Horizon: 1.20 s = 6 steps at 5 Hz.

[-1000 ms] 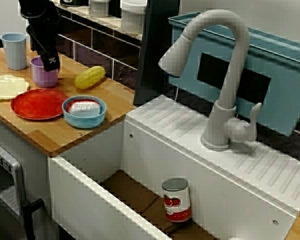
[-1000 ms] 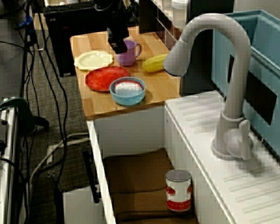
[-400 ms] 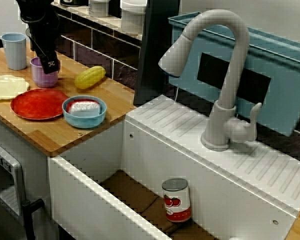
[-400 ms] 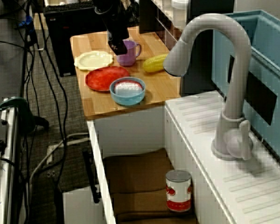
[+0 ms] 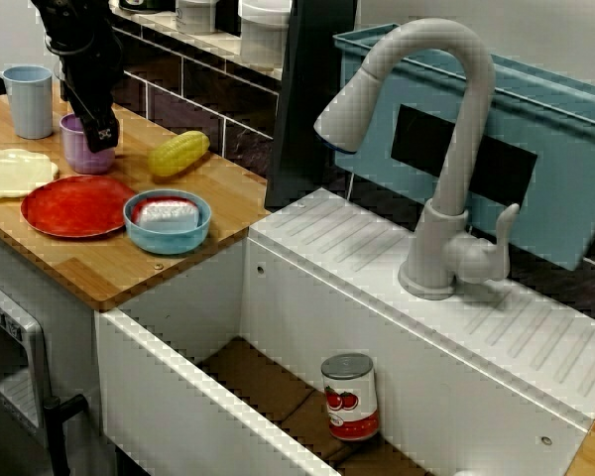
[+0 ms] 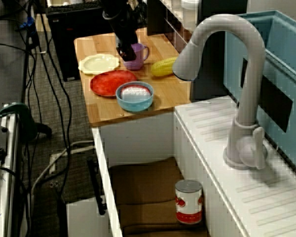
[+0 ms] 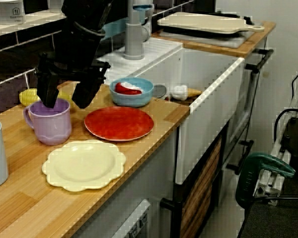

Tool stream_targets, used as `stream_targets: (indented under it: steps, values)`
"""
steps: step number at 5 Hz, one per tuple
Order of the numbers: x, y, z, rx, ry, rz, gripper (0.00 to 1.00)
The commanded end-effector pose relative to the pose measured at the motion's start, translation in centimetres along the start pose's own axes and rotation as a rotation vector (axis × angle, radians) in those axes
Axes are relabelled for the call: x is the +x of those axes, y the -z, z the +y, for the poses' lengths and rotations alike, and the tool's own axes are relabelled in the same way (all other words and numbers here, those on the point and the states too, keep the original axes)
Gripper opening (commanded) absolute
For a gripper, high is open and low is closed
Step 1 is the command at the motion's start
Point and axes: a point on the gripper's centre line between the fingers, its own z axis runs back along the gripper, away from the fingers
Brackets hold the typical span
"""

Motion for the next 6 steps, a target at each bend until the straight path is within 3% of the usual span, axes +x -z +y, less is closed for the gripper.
stream_targets:
  steps: [1,4,5,6]
  values:
    - [0.3,-0.2,0.4,0.038,0.012,-0.017,1.0]
    - [-0.1,1.2,-0.5,0.038,0.046,0.026,1.0]
    - [-0.2,1.4,-0.4,0.02,0.049,0.037,0.0]
    - [-0.2,1.3,-0.2,0.01,0.047,0.044,0.0]
